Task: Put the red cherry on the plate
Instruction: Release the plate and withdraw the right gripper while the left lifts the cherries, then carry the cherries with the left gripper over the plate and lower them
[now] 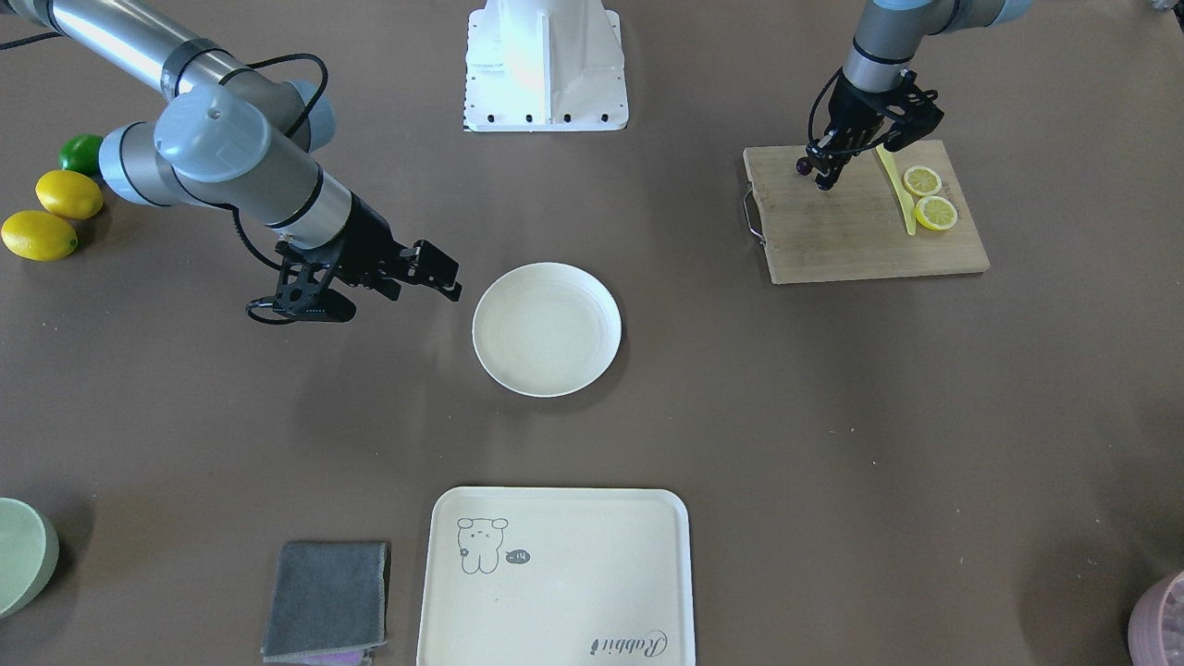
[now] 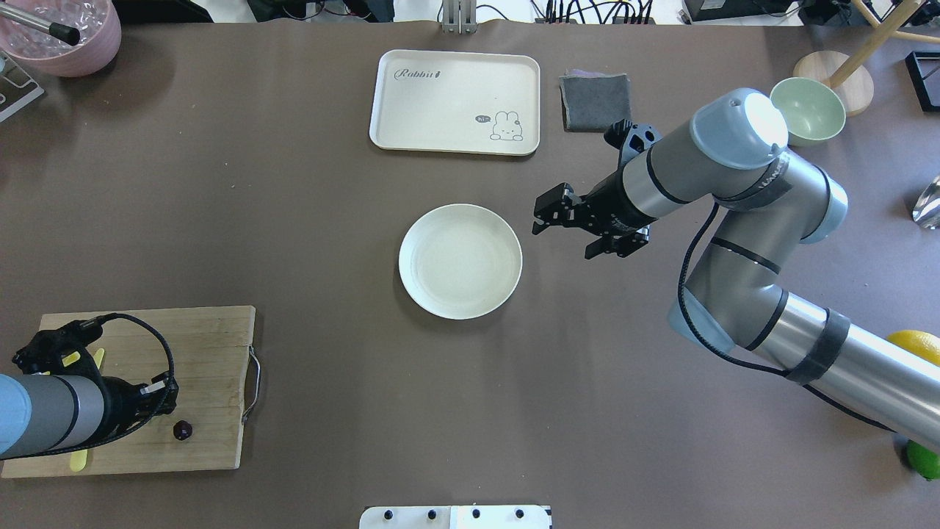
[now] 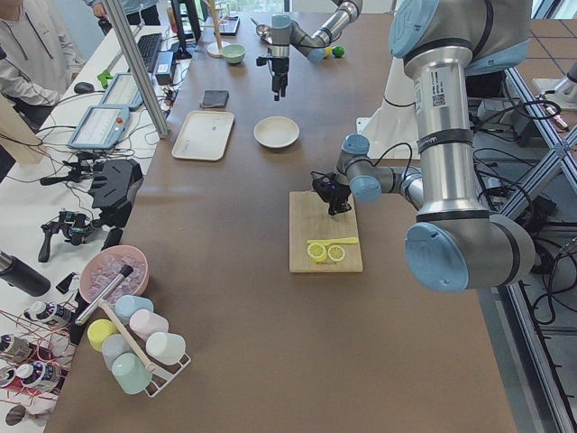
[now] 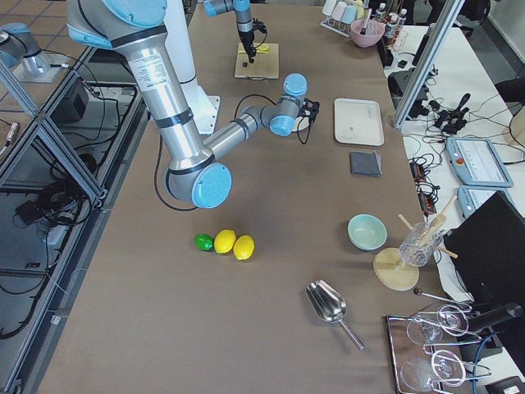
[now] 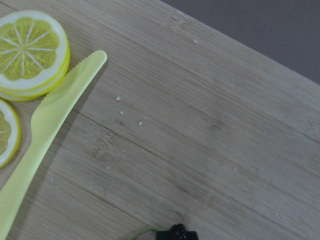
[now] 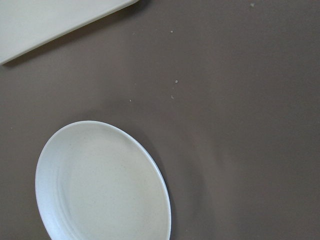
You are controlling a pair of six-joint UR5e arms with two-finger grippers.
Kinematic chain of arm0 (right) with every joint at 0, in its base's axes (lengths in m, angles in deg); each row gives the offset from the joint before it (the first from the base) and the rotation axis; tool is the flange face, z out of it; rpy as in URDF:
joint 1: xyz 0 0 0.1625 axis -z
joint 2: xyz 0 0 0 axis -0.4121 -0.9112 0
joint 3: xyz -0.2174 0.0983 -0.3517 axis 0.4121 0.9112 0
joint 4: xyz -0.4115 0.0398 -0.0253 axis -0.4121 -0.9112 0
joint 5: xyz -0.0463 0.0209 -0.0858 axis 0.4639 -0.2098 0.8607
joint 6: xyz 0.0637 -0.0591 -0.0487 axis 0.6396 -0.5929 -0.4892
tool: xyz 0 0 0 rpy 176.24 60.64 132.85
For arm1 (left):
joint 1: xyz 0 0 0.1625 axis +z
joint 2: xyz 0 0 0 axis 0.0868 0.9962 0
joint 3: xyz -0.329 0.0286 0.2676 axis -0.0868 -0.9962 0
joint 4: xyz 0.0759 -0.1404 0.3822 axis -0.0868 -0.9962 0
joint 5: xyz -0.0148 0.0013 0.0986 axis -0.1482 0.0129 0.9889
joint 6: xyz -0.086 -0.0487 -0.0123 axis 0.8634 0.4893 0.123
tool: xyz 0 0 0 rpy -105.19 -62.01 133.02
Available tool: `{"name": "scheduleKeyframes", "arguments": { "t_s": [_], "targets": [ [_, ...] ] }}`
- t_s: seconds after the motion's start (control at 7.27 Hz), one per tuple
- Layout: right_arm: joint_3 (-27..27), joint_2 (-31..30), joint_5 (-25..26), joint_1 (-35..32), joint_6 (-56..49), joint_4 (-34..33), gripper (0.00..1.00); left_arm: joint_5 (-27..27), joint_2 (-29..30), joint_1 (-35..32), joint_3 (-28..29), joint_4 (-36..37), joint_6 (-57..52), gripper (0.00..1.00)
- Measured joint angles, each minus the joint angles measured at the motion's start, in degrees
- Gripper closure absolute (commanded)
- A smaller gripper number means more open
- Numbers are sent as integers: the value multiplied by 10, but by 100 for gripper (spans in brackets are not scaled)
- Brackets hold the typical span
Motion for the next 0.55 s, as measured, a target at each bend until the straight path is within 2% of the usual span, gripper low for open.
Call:
{"name": "scheduleKeyframes", "arguments": {
  "t_s": [0.28, 0.41, 0.55],
  "targets": [
    [-17, -21, -25, -21, -2, 0, 1, -36, 54, -36, -18, 12, -3, 87],
    [-35, -45, -32, -28, -3, 1, 1, -51, 105, -59, -15, 39, -3, 87],
    [-66, -86, -37, -37, -6, 2, 1, -59, 184, -79, 0, 89, -4, 87]
  ]
}}
